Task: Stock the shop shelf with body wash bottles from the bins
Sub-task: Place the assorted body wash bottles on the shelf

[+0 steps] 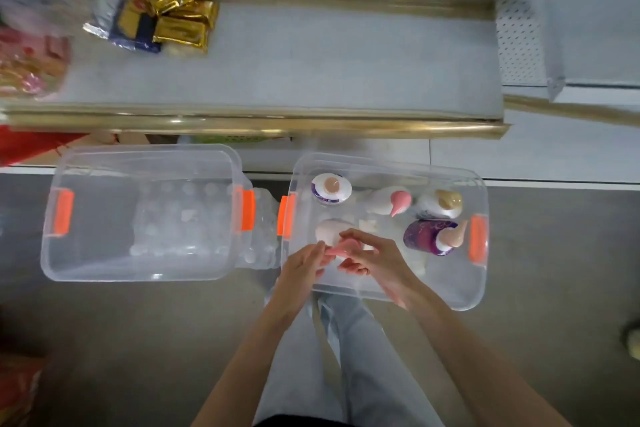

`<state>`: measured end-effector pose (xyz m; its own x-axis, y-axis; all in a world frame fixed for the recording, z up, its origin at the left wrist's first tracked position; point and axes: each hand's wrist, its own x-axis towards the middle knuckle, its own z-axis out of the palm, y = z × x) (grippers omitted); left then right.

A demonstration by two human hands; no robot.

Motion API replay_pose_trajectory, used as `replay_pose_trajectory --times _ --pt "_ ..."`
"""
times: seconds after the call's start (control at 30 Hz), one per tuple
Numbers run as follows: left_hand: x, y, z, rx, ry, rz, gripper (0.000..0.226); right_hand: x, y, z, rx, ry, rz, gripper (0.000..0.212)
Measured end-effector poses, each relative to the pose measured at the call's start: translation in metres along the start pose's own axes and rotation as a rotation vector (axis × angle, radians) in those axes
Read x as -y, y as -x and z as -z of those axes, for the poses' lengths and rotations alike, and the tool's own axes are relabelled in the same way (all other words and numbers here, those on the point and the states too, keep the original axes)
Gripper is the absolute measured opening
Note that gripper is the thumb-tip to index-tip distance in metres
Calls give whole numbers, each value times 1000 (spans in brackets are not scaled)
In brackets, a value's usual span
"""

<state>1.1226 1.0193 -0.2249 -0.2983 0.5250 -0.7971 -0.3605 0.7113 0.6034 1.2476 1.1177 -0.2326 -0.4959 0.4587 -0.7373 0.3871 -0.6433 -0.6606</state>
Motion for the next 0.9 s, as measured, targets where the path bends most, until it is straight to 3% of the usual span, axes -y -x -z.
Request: replay_pose_trajectory --times 0.13,0.3,0.47,0.7,0.9 --pt "-40 37 -13 61 21 -59 40 37 41 12 22 79 60 19" --pt "-101 79 -28 209 -10 -176 34 101 97 32 12 217 167 23" --pt "-166 124 -31 253 47 -316 33 165 148 45 9 312 361 25" --pt "-280 202 -45 412 167 -488 45 267 209 50 -31 371 770 16" --pt "-371 250 -32 502 233 -646 48 368 238 37 -155 607 1213 17"
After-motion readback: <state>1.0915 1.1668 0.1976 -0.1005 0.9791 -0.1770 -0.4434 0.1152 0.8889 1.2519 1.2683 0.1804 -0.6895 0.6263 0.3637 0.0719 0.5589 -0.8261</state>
